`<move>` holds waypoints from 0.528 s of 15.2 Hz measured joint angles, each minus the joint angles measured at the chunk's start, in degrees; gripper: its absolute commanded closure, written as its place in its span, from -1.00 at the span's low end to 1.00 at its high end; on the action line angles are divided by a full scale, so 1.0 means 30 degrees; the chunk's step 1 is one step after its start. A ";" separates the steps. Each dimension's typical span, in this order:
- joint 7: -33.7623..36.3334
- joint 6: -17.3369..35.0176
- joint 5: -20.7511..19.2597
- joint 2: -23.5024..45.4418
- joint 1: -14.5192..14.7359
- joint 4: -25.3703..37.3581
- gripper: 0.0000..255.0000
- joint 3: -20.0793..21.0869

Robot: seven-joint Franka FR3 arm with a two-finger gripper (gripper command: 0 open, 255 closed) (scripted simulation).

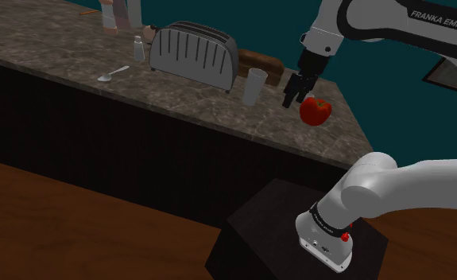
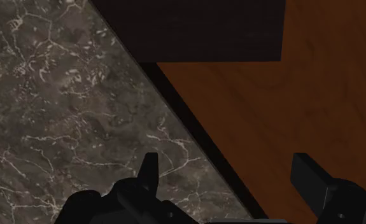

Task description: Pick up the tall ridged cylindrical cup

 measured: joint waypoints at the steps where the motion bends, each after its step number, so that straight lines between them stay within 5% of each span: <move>1: 0.0000 0.0000 0.0000 0.0000 0.0000 0.0000 -1.00 0.0000; 8: -0.0925 0.2391 -0.1120 0.3733 -0.0370 0.1839 -1.00 -0.0468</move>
